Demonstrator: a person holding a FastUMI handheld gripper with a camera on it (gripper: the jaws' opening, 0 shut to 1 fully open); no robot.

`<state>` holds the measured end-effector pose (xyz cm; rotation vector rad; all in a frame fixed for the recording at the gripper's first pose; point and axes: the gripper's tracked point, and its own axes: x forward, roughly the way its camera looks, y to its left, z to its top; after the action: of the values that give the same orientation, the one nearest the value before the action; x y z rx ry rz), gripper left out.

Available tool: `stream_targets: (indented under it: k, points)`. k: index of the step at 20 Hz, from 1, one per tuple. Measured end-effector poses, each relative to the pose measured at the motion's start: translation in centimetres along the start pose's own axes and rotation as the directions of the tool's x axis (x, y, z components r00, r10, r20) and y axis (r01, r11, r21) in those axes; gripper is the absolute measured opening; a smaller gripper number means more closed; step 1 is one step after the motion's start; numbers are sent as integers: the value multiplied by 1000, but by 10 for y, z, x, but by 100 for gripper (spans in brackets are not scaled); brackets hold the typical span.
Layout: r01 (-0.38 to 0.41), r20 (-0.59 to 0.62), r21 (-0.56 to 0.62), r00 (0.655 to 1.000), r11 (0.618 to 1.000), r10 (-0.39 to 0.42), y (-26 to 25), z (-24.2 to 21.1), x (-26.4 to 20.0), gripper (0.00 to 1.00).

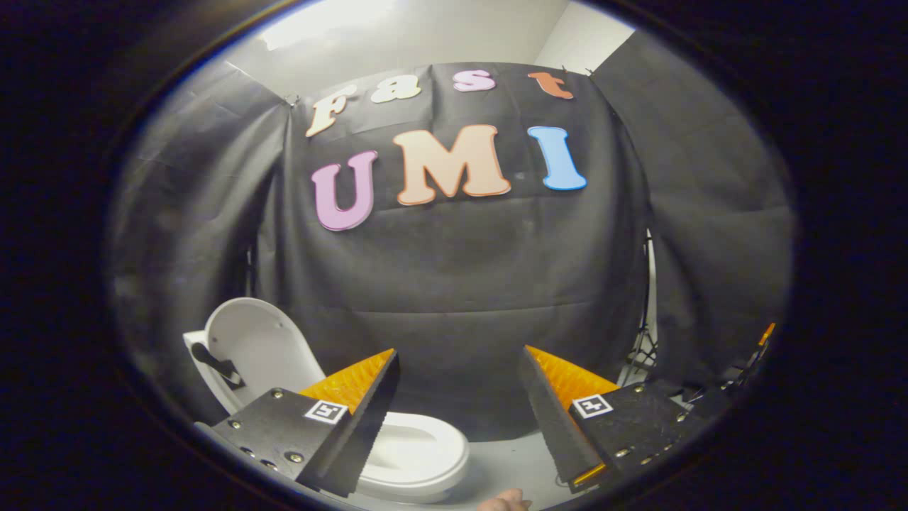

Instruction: Open the toilet lid.

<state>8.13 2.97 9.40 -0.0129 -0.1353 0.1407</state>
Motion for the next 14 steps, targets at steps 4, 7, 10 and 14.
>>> stream_targets:
  k: [4, 7, 10, 14]
  points:
    - [17, -19, 26, 1000, 1000, -17, 58, -10, -36, 99]
    - [11, -28, 18, 1000, 1000, -11, 85, -21, -63, 99]
    - [10, -58, 12, 998, 1000, -9, 93, -37, -78, 99]
    - [6, -69, -25, 998, 1000, -8, 95, -57, -82, 99]
